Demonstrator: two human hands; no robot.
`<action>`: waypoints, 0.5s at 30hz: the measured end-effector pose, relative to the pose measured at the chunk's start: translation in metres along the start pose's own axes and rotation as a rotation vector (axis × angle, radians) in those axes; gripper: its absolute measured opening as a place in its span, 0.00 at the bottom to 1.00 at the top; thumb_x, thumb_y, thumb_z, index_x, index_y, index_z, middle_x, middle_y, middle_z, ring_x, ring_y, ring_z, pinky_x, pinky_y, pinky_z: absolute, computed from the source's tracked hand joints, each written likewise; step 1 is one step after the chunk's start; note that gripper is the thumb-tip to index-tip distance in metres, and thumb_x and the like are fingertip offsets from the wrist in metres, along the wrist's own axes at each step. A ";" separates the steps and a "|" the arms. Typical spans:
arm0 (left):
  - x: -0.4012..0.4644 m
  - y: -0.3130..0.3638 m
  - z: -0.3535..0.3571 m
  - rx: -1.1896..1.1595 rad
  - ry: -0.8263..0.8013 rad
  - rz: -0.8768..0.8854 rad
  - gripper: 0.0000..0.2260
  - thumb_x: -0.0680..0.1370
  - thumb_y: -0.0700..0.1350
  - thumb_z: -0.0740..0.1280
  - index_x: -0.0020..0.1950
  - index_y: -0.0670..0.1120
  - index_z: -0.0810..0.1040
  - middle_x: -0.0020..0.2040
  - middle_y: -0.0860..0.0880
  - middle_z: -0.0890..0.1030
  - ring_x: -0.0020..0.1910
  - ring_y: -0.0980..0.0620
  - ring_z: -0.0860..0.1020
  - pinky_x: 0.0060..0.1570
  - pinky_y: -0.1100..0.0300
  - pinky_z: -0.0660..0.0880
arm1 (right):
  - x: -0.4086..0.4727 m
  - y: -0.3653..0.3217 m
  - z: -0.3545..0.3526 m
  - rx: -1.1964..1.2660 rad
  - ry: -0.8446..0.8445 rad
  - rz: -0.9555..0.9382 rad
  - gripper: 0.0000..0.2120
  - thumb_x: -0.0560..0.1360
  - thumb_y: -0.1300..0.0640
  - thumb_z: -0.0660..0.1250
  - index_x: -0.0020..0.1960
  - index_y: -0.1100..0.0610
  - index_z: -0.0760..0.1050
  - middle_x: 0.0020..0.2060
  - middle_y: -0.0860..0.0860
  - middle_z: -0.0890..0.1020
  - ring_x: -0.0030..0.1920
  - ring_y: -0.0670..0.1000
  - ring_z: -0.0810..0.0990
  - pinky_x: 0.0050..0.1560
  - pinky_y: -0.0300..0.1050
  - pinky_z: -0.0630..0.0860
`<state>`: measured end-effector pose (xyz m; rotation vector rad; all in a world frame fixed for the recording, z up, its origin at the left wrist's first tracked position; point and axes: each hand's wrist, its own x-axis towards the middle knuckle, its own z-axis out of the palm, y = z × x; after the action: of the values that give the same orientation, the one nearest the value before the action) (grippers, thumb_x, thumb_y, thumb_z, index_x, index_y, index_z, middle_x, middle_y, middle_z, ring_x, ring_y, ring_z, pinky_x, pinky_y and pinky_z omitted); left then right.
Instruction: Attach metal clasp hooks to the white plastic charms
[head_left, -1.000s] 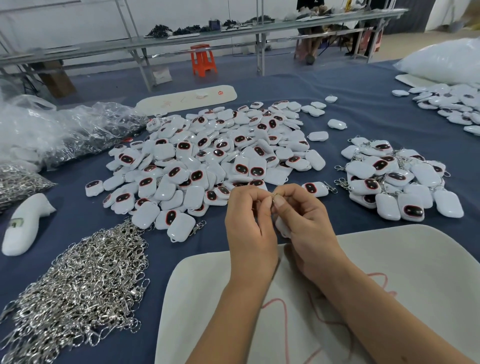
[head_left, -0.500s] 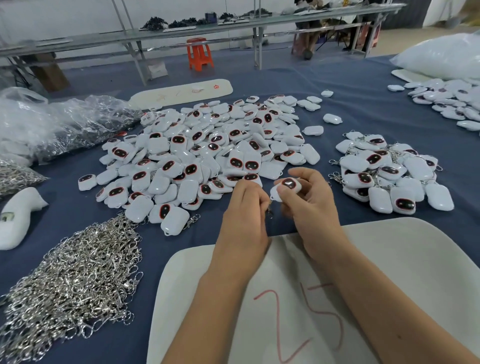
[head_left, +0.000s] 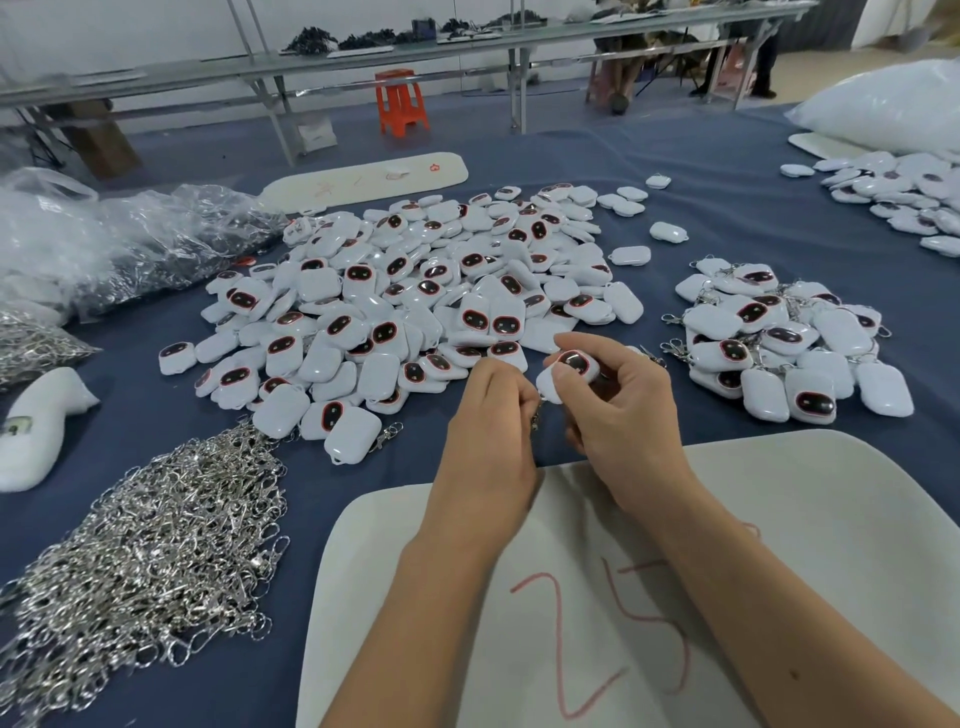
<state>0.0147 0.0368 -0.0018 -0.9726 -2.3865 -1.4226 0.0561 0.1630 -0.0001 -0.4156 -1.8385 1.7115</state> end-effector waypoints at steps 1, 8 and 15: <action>0.000 0.000 0.000 0.001 0.004 -0.011 0.06 0.71 0.34 0.57 0.42 0.44 0.68 0.44 0.53 0.69 0.40 0.49 0.69 0.38 0.43 0.68 | 0.000 0.001 0.000 -0.026 0.006 -0.009 0.09 0.80 0.59 0.70 0.59 0.51 0.83 0.42 0.56 0.85 0.32 0.47 0.75 0.33 0.44 0.76; -0.003 0.005 0.004 0.016 0.030 -0.156 0.06 0.71 0.39 0.55 0.40 0.49 0.67 0.42 0.54 0.69 0.39 0.53 0.69 0.38 0.52 0.68 | -0.004 -0.001 0.004 -0.203 0.056 -0.149 0.09 0.79 0.61 0.72 0.58 0.53 0.83 0.41 0.52 0.86 0.38 0.48 0.80 0.42 0.33 0.76; -0.004 0.012 0.008 0.173 0.007 -0.293 0.12 0.75 0.32 0.65 0.47 0.49 0.68 0.47 0.51 0.70 0.37 0.55 0.70 0.38 0.56 0.71 | -0.012 -0.007 0.013 -0.421 0.076 -0.364 0.10 0.76 0.65 0.72 0.57 0.59 0.82 0.44 0.48 0.84 0.44 0.49 0.81 0.49 0.43 0.77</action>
<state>0.0271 0.0460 0.0008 -0.5949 -2.6789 -1.2721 0.0587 0.1448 0.0045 -0.2816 -2.0677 1.0557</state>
